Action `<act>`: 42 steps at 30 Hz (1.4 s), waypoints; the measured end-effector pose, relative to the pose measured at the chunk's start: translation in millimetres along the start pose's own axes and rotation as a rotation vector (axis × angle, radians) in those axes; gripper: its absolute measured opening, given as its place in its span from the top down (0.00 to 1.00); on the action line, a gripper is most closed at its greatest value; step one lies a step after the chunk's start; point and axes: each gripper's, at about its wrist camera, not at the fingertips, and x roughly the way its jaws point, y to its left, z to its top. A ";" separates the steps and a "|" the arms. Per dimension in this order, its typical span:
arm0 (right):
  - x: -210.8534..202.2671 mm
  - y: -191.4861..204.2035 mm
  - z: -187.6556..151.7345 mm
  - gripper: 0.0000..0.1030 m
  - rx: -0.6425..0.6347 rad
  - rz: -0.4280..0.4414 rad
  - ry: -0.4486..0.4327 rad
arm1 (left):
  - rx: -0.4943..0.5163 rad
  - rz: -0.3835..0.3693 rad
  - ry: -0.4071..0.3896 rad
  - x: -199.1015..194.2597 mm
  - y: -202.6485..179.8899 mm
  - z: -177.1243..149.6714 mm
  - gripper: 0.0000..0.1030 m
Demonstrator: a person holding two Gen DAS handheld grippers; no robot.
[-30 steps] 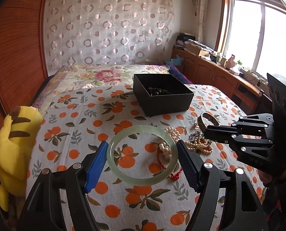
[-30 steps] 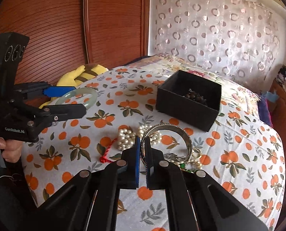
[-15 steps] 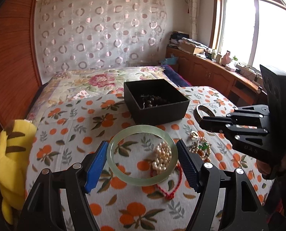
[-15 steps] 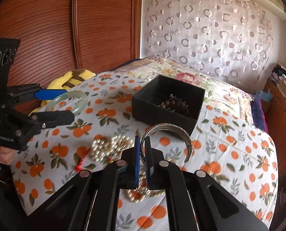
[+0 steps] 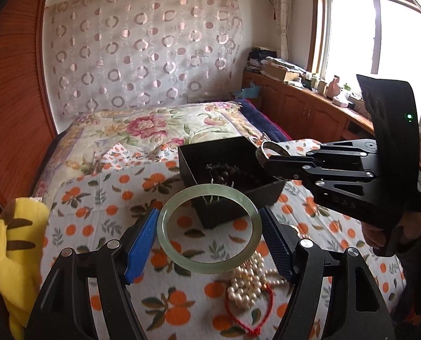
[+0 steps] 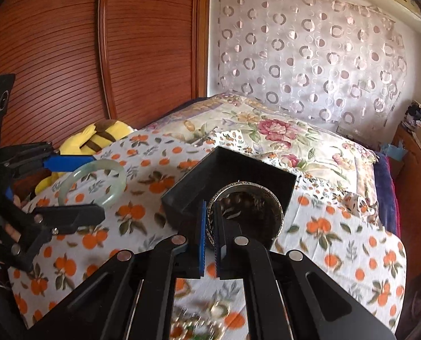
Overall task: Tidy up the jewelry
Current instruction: 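Drop the silver bangle into the black box while the left tool drops the jade bangle in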
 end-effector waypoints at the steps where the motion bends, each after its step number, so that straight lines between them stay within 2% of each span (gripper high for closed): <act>1: 4.3 -2.9 2.1 0.95 0.004 0.004 0.003 | -0.001 0.003 0.001 3.0 0.9 3.0 0.33; 14: 33.7 -21.2 5.8 0.92 0.038 0.035 0.040 | -0.008 0.024 0.020 28.9 10.4 22.5 0.33; 22: 22.5 -35.5 -0.9 0.92 0.059 -0.006 0.031 | -0.002 0.026 0.028 42.5 14.8 34.4 0.33; 31: -2.3 -58.4 -16.8 0.92 0.108 -0.059 0.009 | 0.037 0.018 0.034 62.9 0.5 51.4 0.33; 42: -9.0 -72.1 -34.1 0.92 0.155 -0.080 0.025 | 0.060 0.007 0.059 89.1 -13.4 61.2 0.33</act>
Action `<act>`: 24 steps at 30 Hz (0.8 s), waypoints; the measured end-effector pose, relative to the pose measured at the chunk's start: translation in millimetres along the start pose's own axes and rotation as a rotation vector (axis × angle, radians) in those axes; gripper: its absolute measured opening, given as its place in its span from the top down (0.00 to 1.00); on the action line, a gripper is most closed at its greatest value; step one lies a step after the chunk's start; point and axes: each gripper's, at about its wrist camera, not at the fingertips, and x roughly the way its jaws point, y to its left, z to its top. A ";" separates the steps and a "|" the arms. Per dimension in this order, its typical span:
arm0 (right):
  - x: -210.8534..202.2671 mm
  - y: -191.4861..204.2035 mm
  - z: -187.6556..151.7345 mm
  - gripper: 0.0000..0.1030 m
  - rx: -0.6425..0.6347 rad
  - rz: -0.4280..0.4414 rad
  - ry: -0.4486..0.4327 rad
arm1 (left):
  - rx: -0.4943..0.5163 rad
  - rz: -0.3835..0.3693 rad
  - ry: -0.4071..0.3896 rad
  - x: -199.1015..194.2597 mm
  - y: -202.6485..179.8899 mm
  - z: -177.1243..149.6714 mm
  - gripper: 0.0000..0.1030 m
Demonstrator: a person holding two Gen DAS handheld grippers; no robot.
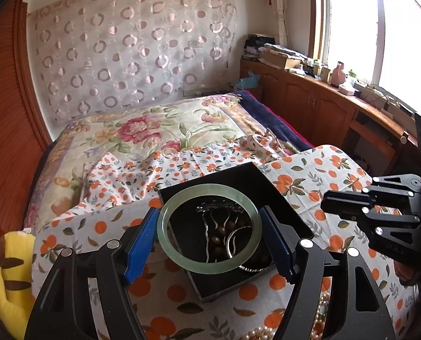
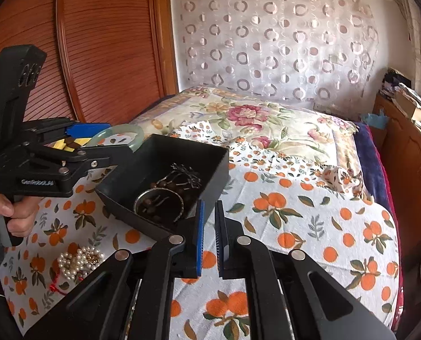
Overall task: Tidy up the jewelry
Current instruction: 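Drop the silver bangle into the black box while the left tool drops the jade bangle in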
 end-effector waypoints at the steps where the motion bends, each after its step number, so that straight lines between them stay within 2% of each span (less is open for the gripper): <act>1: -0.4 -0.8 -1.0 0.92 0.001 0.000 0.001 | 0.003 -0.002 0.004 3.5 -1.5 0.6 0.33; 12: -4.1 -1.7 -14.8 0.92 0.015 -0.004 0.021 | 0.025 -0.005 0.049 31.5 -13.8 0.2 0.33; 17: -4.7 -2.1 -17.2 0.92 0.019 -0.006 0.029 | 0.030 -0.004 0.059 33.3 -15.1 0.8 0.33; 19: -5.2 -1.2 -18.0 0.92 0.019 -0.005 0.027 | 0.029 -0.005 0.050 30.8 -15.7 -0.5 0.28; 24: -8.7 2.0 -18.2 0.92 0.022 0.002 0.022 | 0.026 -0.007 0.034 22.2 -17.1 -0.7 0.27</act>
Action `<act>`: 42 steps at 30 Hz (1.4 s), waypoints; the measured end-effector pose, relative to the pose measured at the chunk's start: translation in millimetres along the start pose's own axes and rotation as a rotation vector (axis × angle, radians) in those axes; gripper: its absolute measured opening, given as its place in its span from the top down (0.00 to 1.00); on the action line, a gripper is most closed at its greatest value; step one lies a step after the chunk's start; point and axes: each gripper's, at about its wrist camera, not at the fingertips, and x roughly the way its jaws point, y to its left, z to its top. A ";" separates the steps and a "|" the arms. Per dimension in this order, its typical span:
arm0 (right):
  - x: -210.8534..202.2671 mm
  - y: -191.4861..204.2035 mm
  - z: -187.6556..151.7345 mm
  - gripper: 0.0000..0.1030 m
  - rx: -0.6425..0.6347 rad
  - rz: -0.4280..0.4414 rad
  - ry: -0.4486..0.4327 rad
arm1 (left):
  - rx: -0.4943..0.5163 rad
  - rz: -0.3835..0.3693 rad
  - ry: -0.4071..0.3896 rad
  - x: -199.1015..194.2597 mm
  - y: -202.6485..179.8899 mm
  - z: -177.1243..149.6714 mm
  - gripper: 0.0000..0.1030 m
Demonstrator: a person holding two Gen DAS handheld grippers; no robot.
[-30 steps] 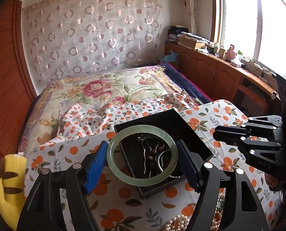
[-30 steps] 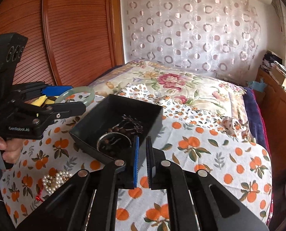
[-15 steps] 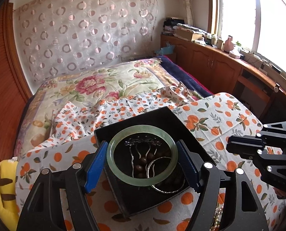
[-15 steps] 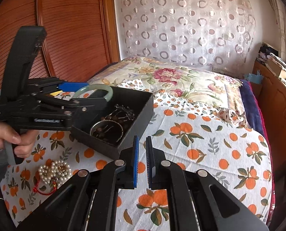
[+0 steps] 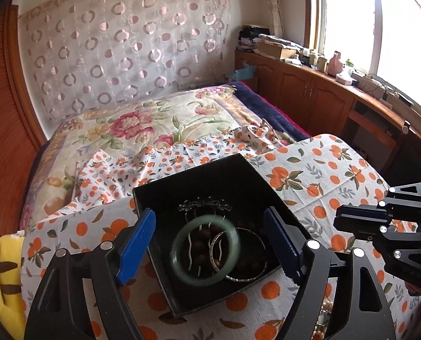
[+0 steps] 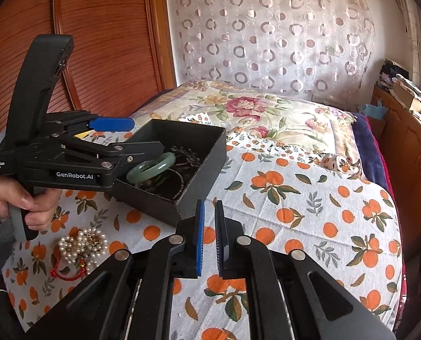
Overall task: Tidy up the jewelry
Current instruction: 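Drop the silver bangle into the black box while the left tool drops the jade bangle in, then withdraw both open tools from the box toward the pearl necklaces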
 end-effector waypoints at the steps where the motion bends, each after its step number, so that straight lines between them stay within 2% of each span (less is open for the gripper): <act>1: -0.7 0.6 -0.2 0.92 -0.001 -0.001 -0.001 | 0.000 -0.001 -0.005 -3.5 -0.1 -0.6 0.27; 9: -11.7 8.4 -4.8 0.92 0.007 0.005 -0.014 | -0.009 -0.006 -0.032 -35.4 -2.4 -15.5 0.27; 21: -35.5 35.2 -22.7 0.92 -0.009 -0.015 -0.019 | -0.046 0.006 -0.034 -82.3 7.1 -60.9 0.26; 22: -38.4 38.2 -24.3 0.89 -0.012 -0.017 -0.022 | -0.048 0.007 -0.033 -85.7 7.7 -65.7 0.26; 23: -41.4 40.9 -26.0 0.78 -0.013 -0.016 -0.026 | -0.052 0.008 -0.031 -89.3 8.4 -70.9 0.26; 25: -47.5 46.4 -30.6 0.65 -0.011 -0.016 -0.034 | -0.059 0.014 -0.027 -95.6 11.0 -79.7 0.26; 30: -59.8 61.9 -40.8 0.63 -0.026 -0.015 -0.030 | -0.062 0.016 -0.011 -109.5 11.8 -100.2 0.26; 32: -65.6 67.2 -42.9 0.53 -0.033 -0.019 -0.035 | -0.065 0.021 -0.013 -117.7 11.5 -110.2 0.25; 37: -81.5 78.3 -49.0 0.40 -0.030 -0.014 -0.047 | -0.075 0.024 -0.005 -131.6 14.0 -131.0 0.25; 42: -80.7 84.0 -55.9 0.37 -0.025 -0.005 -0.034 | -0.092 0.021 0.017 -132.1 21.1 -146.2 0.25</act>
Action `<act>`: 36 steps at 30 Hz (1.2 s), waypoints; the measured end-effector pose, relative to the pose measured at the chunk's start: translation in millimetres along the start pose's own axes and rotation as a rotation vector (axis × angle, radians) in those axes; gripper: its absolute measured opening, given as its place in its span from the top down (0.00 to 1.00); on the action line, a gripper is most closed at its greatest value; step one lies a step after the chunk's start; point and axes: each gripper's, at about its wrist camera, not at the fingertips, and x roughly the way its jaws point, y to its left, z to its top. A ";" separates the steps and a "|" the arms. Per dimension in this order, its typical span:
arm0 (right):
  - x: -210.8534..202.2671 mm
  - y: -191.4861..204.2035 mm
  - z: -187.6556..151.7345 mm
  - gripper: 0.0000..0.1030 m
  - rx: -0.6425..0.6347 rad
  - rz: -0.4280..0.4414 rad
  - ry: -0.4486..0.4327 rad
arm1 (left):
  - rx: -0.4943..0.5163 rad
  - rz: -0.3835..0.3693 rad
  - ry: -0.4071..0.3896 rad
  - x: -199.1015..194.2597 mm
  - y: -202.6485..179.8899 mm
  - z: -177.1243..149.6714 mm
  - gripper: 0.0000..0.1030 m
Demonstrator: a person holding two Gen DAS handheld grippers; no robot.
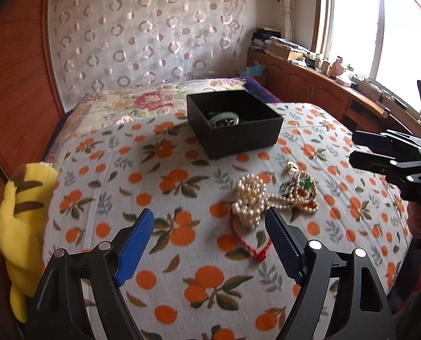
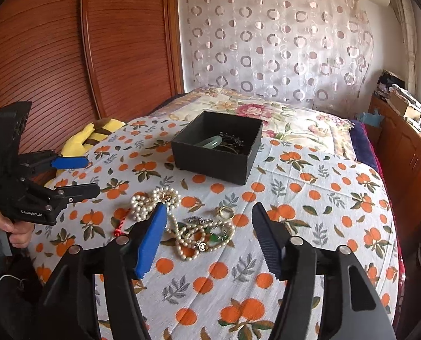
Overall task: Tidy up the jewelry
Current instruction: 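Withdraw both open tools from the box toward the pearl necklaces, then grasp the white pearl necklace with the left tool while the right tool grasps the cream bead necklace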
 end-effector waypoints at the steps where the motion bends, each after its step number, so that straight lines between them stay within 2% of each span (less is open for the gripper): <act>1: 1.7 0.6 -1.1 0.37 0.002 0.001 0.004 | -0.001 0.002 0.006 1.9 0.7 -1.8 0.25; 8: 16.7 1.1 -12.0 0.37 0.012 0.004 0.036 | -0.012 -0.028 0.042 19.5 0.8 -6.6 0.26; 10: 20.2 0.6 -16.6 0.37 0.014 0.005 0.048 | -0.004 -0.037 0.050 24.3 -4.0 -5.3 0.31; 17: 24.5 -3.3 -27.7 0.37 0.025 0.005 0.069 | 0.040 -0.073 0.073 40.9 -22.0 4.2 0.31; 23: 24.2 -5.5 -29.4 0.37 0.031 0.007 0.068 | 0.062 -0.071 0.110 62.5 -31.0 9.0 0.32; 29: 27.0 -4.0 -32.5 0.37 0.028 0.016 0.079 | 0.075 -0.077 0.132 74.4 -37.2 8.3 0.51; 34: 30.9 -1.7 -33.7 0.37 0.020 0.022 0.093 | 0.071 -0.085 0.110 69.6 -37.9 6.1 0.73; 36: 31.0 -0.8 -34.0 0.37 0.018 0.024 0.094 | 0.062 -0.090 0.102 67.5 -38.2 5.7 0.78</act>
